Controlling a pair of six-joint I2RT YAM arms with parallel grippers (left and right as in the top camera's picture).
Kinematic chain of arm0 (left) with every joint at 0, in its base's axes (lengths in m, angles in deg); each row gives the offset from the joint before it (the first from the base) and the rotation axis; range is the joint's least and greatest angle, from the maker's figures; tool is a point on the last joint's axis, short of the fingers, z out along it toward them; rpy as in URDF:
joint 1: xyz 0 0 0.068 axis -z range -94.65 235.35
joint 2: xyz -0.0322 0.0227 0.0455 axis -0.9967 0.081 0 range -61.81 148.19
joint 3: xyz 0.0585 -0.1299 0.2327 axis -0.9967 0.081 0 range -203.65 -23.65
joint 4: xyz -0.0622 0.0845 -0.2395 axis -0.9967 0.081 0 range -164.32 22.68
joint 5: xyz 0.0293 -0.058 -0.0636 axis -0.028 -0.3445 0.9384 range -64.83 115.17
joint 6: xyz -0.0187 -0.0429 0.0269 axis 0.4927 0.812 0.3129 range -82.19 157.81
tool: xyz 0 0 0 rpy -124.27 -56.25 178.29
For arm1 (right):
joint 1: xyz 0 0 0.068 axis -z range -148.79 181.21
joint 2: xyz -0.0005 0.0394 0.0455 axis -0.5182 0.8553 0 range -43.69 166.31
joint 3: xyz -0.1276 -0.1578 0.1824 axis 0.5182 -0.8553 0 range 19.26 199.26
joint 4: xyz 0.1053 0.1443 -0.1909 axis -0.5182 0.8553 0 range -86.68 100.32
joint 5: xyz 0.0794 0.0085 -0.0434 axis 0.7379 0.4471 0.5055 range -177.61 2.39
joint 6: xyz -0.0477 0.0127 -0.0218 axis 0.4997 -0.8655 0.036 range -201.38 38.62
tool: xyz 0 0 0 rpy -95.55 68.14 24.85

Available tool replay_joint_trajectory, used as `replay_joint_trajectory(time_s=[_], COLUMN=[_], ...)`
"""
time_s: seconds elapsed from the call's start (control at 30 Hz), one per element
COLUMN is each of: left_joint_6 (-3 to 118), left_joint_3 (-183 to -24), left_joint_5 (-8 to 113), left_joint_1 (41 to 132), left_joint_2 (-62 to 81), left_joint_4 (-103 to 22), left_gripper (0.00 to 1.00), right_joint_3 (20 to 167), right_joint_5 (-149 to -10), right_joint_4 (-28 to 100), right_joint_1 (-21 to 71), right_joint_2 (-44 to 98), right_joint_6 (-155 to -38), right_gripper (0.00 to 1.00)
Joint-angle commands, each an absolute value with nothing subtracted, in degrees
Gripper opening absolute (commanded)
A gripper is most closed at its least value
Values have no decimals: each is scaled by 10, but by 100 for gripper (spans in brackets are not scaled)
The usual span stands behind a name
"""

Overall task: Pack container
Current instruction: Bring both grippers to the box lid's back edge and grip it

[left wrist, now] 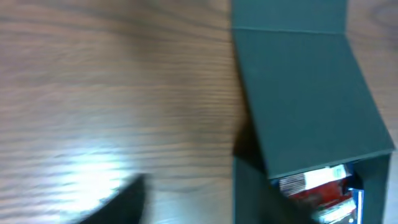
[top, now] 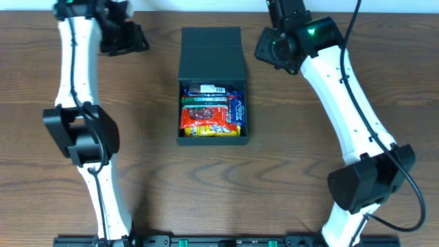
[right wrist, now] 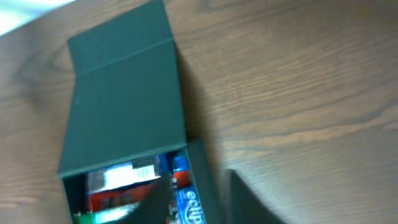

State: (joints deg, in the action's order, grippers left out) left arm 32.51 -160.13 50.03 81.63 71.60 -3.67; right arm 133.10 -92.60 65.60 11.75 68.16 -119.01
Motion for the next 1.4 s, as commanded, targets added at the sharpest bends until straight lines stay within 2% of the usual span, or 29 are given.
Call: replay_joint_trajectory(time_s=[0.0, 0.17, 0.37, 0.63, 0.77, 1.37], left_joint_6=[327, 345, 389, 447, 464, 513], left_joint_3=[-1599, -1598, -1542, -1476, -1476, -1476], left_joint_5=[502, 492, 495, 590, 644, 662], left_joint_1=[835, 855, 855, 853, 853, 854], left_joint_2=[701, 701, 702, 770, 811, 851], left_joint_4=[-45, -53, -118, -194, -205, -233], left_gripper=[6, 6, 5, 5, 6, 5], right_joint_3=[1291, 1218, 1210, 1210, 1210, 1210], right_joint_5=[-931, -821, -714, -536, -507, -421], right_joint_4=[633, 545, 518, 439, 425, 331], right_joint_1=[130, 148, 197, 253, 253, 248], right_joint_2=[698, 747, 819, 888, 907, 941], right_joint_6=[-1159, -1070, -1070, -1035, -1019, -1026], right_gripper=[1, 1, 1, 1, 1, 1])
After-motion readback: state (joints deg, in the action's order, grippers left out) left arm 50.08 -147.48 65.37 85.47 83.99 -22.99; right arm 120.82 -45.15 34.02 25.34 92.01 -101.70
